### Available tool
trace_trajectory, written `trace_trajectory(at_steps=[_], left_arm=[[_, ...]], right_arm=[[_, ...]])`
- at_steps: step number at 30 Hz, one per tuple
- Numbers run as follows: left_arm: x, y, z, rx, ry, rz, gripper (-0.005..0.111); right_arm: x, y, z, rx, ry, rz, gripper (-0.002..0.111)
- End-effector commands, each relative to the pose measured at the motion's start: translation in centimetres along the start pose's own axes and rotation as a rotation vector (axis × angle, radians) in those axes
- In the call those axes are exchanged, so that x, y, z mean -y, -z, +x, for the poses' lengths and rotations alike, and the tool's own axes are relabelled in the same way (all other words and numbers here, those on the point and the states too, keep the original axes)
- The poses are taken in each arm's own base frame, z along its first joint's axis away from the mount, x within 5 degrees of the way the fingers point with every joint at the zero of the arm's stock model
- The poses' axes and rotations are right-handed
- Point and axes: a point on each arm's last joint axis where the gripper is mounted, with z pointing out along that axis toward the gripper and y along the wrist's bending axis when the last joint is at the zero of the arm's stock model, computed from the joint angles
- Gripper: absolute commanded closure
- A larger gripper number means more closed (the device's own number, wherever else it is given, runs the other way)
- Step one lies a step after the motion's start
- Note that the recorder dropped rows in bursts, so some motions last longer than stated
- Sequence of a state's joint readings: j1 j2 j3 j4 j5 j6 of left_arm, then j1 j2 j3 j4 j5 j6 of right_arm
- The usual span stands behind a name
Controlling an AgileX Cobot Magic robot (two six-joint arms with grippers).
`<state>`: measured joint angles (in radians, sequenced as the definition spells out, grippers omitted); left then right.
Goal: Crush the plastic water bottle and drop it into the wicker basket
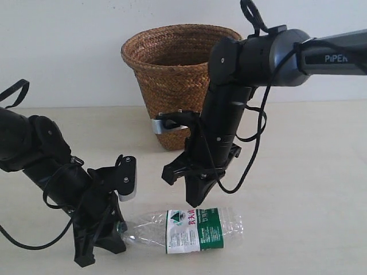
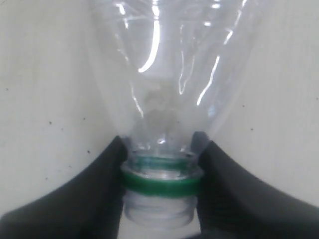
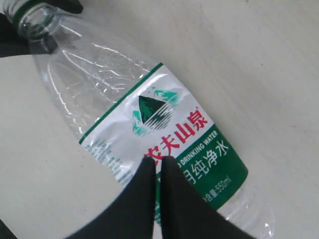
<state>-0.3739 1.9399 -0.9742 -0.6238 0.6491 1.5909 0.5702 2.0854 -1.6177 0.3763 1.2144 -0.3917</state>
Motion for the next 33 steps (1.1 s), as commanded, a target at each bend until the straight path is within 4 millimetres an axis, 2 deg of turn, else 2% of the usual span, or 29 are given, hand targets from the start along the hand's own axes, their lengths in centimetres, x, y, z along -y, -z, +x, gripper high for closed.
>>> trace_trajectory(at_steps=[1, 6, 9, 10, 14, 18, 25, 29, 33], left_arm=[[0.0, -0.2, 0.3, -0.016, 0.001, 0.01, 0.102], [0.0, -0.2, 0.3, -0.016, 0.001, 0.008, 0.102], [0.0, -0.2, 0.3, -0.016, 0.001, 0.008, 0.102], [0.0, -0.2, 0.3, -0.016, 0.001, 0.008, 0.102], [0.0, -0.2, 0.3, -0.016, 0.001, 0.005, 0.102], [0.0, -0.2, 0.3, -0.016, 0.001, 0.005, 0.102], [0.0, -0.2, 0.3, -0.013, 0.004, 0.005, 0.102], [0.0, -0.2, 0.3, -0.013, 0.004, 0.005, 0.102], [0.0, -0.2, 0.3, -0.013, 0.004, 0.005, 0.102]], right_arm=[[-0.2, -0.6, 0.8, -0.03, -0.002, -0.027, 0.108], [0.2, -2.4, 2.4, -0.109, 0.012, -0.035, 0.108], [1.0, -3.6, 2.9, -0.095, 0.026, 0.011, 0.108], [1.5, -4.7, 3.0, -0.114, 0.019, 0.017, 0.108], [2.7, -6.9, 2.6, -0.097, 0.008, 0.055, 0.108], [3.3, -7.6, 2.1, -0.056, 0.004, 0.078, 0.108], [4.8, -11.2, 2.8, -0.174, 0.003, 0.078, 0.108], [4.8, -11.3, 2.8, -0.187, -0.007, 0.073, 0.108], [4.3, -9.9, 2.3, -0.186, -0.024, 0.066, 0.108]])
